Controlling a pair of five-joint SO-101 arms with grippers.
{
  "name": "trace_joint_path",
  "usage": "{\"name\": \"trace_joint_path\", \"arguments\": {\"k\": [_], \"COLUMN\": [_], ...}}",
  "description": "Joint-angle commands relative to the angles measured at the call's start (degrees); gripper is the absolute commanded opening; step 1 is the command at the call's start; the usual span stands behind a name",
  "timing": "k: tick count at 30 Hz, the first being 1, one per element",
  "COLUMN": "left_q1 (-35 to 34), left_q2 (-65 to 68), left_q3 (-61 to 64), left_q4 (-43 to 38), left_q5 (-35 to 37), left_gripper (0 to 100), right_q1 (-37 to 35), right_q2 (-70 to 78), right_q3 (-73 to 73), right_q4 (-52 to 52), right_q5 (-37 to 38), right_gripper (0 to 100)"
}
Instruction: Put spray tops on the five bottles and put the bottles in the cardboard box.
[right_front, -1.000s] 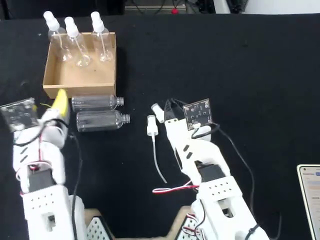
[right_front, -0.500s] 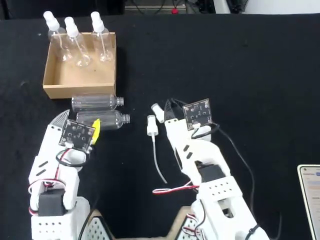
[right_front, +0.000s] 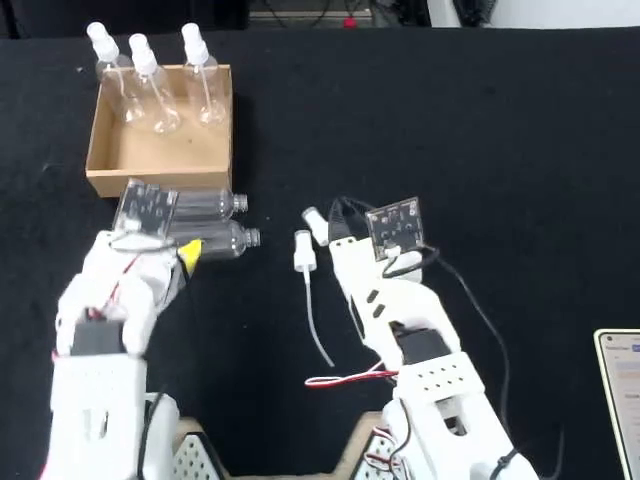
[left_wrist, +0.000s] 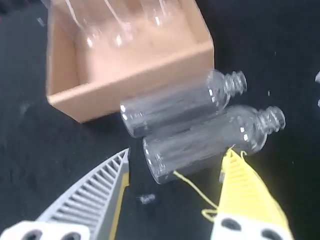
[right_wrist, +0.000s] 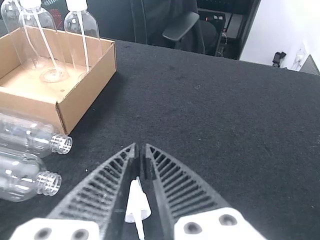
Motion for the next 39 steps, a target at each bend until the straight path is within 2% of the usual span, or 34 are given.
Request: {"name": "trace_joint_path", "arguments": {"k": [1,11,16,21,26,36,39], "left_q1": [-0.4,-0.2,-0.7,-0.2,-0.7,-0.5,-0.8], "left_q2": [14.3,28.6,33.9,37.7,39.0,38.4,38.3], "left_q3": [-11.7,-21.3,-24.3,-25.5,-22.2,-14.4,-13.8], "left_q4": [-1.3,-1.8,-1.8,-2.1,-6.3,-6.2,-4.0], "left_q5": [0.8,1.0,9.4,14.2,14.1,13.9,11.3], "left_gripper": [28,28,28,28,28,28,28], "right_q1": [-0.4,-0.4,-0.4,-0.4,-0.4,-0.4,-0.4], "right_q2": [0.6,0.6,0.6,0.6,0.6,0.6,0.6], "right_q3": [-0.2,-0.3,-0.3,-0.3,-0.3,-0.3,-0.3], "right_q4": [-1.6,-1.6,-1.6,-1.6,-1.6,-1.6,-1.6], "right_q5": [0.4,0.4,0.4,0.4,0.4,0.4,0.4], "right_gripper": [1.5,1.5,1.5,1.5,1.5,1.5,1.5]}}
